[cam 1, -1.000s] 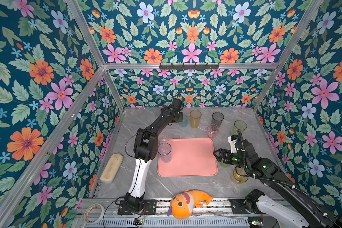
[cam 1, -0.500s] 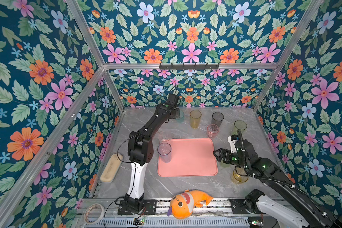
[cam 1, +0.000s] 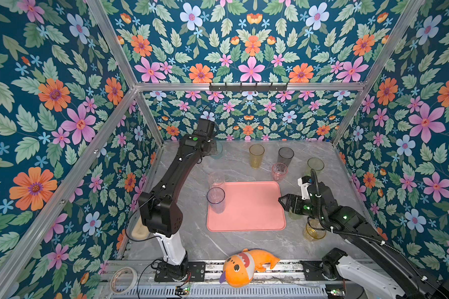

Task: Place the glasses into the tray
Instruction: Pick up the glass from the top-center of the table, then place the glass on the tray.

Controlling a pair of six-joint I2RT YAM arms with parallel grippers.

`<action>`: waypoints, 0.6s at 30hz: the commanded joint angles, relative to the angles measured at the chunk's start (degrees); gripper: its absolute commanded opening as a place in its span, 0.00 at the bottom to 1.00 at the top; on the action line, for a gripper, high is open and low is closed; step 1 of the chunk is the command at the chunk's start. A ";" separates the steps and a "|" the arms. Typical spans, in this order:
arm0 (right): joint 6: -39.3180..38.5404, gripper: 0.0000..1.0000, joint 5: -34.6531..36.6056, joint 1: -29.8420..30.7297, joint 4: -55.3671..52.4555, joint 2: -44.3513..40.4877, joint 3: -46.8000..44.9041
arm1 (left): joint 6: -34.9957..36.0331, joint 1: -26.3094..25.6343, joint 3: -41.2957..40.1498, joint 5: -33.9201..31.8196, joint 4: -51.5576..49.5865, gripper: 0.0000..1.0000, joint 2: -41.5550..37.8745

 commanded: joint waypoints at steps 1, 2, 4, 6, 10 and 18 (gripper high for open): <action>0.86 0.93 -0.07 0.02 1.78 -0.15 -0.14 | 0.54 1.39 -4.22 -2.18 -2.48 0.05 -4.10; 1.05 0.93 -0.36 0.03 2.47 -0.14 -0.22 | 0.45 1.77 -6.25 -2.68 -2.63 0.05 -5.40; 1.22 0.93 -0.81 0.05 3.84 0.01 -0.18 | 0.02 2.71 -10.86 -3.37 -3.01 0.05 -8.25; 1.18 0.93 -0.92 0.03 4.30 0.44 0.24 | -1.15 3.11 -14.24 -4.39 -4.16 0.05 -10.41; 0.21 0.93 -1.01 0.01 3.44 2.10 1.92 | -3.00 4.11 -21.81 -3.92 -4.04 0.05 -16.39; -0.08 0.93 -1.86 0.03 4.37 3.83 2.49 | -4.45 4.60 -29.96 -2.39 -5.33 0.04 -21.31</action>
